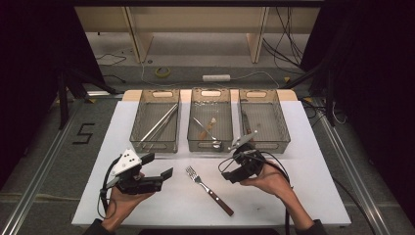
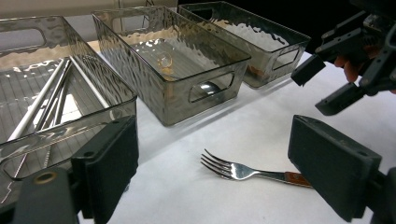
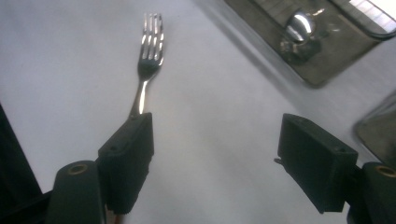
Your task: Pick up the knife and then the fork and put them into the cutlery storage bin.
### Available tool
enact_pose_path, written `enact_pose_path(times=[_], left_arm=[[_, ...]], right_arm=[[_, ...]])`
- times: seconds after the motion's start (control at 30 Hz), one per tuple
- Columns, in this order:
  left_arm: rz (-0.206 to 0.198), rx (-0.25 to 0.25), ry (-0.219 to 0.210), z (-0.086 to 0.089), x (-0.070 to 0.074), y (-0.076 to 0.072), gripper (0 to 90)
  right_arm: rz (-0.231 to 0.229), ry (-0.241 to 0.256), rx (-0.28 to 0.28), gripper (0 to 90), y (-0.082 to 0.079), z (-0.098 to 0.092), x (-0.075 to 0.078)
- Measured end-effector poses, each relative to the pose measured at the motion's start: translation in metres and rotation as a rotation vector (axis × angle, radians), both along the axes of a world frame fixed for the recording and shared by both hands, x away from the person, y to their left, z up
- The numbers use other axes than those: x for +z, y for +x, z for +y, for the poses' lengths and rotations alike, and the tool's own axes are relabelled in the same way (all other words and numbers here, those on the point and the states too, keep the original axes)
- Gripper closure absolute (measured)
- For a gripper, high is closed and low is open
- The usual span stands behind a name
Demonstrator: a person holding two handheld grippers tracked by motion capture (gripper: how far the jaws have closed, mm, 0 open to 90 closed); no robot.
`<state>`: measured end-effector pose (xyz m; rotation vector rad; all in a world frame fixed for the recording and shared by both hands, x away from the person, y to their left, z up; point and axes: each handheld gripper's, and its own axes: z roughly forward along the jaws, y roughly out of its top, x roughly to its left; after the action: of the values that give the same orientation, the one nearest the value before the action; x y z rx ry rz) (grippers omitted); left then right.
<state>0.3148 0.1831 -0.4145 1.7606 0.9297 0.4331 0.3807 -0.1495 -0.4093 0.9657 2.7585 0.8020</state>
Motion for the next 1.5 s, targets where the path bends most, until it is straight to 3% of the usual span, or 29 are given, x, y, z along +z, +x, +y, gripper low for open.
enact_pose_path(times=[0.77,1.23,1.5], left_arm=[[-0.001,0.001,0.0,0.0,0.0,0.0,15.8],[-0.002,0.0,0.003,-0.001,0.0,0.0,15.8],[-0.005,0.0,0.005,-0.001,0.0,-0.001,15.8]], right_arm=[[0.058,-0.077,0.11,25.1,-0.026,0.028,-0.018],[0.055,-0.145,0.152,31.6,-0.033,0.035,-0.028],[0.073,-0.168,0.177,39.8,-0.035,0.039,-0.034]])
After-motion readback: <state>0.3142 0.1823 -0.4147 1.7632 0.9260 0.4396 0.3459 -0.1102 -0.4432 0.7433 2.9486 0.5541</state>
